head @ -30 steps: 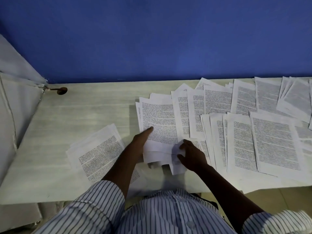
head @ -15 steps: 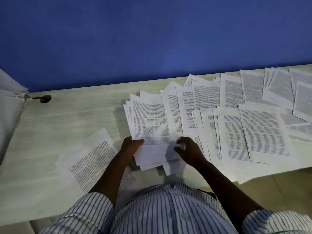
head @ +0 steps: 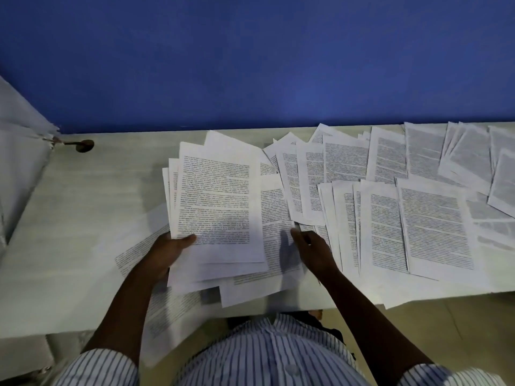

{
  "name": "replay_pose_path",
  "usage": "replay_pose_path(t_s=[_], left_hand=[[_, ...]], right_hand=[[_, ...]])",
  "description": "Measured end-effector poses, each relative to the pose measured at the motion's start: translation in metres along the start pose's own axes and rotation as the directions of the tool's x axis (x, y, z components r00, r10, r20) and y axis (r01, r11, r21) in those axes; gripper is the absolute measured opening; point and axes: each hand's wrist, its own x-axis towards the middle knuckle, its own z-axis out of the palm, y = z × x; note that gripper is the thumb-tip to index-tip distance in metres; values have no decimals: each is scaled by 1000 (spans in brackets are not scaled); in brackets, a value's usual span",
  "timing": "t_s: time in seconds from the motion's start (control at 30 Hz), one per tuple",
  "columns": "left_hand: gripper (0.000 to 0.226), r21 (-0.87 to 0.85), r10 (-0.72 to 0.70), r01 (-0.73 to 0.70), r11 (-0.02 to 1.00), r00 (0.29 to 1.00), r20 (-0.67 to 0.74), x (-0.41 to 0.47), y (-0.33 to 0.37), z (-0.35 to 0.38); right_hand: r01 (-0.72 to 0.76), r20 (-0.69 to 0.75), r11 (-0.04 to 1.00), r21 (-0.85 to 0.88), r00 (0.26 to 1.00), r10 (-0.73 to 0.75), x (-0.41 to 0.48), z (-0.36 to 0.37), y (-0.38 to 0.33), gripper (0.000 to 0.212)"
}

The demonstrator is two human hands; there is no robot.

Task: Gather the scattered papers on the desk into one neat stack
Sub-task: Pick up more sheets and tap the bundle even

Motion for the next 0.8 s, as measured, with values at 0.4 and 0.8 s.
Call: replay_pose_path(t_s=[0.4, 0.8], left_hand=[[43, -84, -136, 135, 987, 991, -11, -24, -25, 1], [37, -236, -122, 104, 966, 990, -66, -11, -18, -4]], right_hand=[[170, 40, 984, 45, 984, -171, 19, 6, -22, 14], [135, -379, 798, 588, 917, 125, 40, -67, -29, 13]])
